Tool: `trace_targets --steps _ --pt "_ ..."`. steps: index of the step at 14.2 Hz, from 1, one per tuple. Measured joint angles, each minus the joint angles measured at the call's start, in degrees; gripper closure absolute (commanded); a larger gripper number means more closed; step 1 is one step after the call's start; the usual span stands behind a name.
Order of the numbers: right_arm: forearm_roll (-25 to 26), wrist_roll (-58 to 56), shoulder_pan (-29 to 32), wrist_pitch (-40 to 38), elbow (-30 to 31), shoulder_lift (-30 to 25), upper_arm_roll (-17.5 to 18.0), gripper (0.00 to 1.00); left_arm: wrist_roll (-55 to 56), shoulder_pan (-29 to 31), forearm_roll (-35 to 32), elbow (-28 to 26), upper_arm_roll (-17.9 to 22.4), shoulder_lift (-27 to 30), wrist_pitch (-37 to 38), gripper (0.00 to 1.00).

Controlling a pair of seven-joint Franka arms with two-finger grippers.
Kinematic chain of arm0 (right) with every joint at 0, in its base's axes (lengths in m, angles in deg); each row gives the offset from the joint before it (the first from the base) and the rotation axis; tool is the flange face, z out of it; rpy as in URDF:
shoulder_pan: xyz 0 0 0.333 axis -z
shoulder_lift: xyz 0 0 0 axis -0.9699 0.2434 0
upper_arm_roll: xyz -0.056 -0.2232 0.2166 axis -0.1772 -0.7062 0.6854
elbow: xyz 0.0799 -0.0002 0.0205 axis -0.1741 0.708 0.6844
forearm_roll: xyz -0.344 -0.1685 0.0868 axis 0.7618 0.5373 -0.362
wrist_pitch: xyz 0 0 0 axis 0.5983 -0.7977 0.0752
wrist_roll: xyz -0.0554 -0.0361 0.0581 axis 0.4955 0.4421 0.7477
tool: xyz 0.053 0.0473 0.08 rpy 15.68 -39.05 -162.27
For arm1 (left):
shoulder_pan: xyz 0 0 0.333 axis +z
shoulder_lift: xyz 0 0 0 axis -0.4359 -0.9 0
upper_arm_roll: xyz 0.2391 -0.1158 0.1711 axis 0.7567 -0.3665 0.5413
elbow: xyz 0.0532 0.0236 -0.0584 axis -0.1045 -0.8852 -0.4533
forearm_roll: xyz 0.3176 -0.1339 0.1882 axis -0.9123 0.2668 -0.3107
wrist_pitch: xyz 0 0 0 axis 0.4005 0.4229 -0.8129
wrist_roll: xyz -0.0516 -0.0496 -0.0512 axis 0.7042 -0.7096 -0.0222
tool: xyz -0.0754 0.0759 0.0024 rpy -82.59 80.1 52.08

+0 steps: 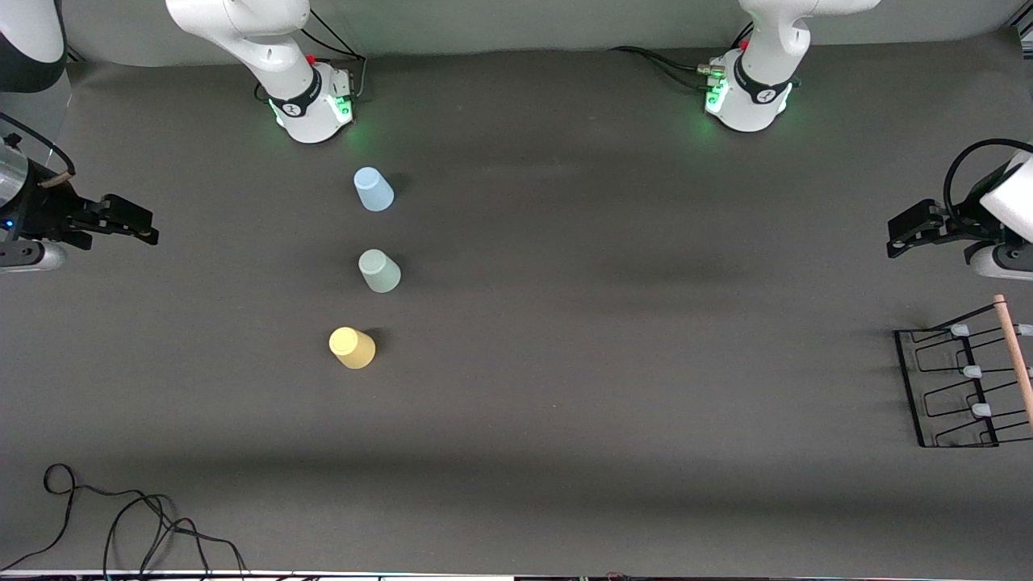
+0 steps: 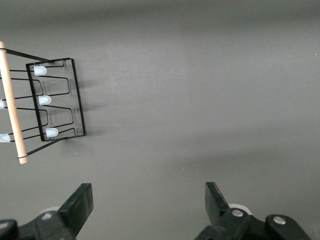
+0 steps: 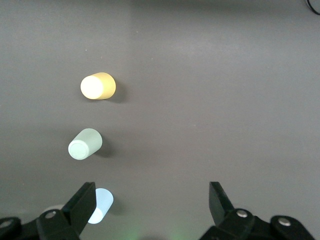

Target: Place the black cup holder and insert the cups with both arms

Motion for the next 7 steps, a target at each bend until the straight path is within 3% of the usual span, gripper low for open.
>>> trace_targets --steps 7 --pt "0.0 0.2 -0.9 0.0 -0.1 0.4 0.0 0.0 -1.4 2.3 0.0 0.2 0.6 -0.6 -1.6 0.0"
